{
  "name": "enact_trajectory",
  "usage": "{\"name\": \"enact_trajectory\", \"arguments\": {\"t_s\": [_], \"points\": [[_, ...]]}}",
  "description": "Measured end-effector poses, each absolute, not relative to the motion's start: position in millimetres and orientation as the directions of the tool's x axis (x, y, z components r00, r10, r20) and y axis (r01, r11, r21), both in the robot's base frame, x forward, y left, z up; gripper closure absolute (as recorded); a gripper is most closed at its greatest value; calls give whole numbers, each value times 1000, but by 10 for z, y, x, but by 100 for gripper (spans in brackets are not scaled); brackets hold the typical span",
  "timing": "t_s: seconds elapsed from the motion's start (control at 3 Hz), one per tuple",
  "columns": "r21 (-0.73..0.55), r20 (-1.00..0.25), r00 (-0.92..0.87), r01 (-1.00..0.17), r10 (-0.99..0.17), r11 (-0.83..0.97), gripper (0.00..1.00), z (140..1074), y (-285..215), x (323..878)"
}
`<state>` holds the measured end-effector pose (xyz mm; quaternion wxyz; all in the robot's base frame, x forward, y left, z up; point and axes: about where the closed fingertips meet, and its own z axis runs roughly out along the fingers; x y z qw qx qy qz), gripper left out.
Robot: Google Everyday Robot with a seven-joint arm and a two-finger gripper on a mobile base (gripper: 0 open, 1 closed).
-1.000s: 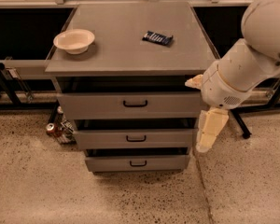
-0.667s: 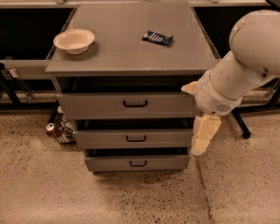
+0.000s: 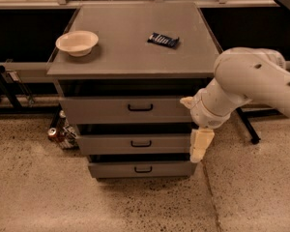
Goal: Open top drawer
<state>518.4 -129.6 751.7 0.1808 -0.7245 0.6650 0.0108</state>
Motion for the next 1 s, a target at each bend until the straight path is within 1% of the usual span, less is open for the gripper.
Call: {"name": "enact_trajectory", "arguments": {"t_s": [0.33, 0.67, 1.0], "points": [[-282, -236, 141, -957, -962, -71, 0, 7238, -1245, 5667], [-280, -229, 141, -957, -963, -74, 0, 7226, -1238, 5669], [-294, -180, 172, -949, -969, -114, 0, 7087, -1243, 5831]]}}
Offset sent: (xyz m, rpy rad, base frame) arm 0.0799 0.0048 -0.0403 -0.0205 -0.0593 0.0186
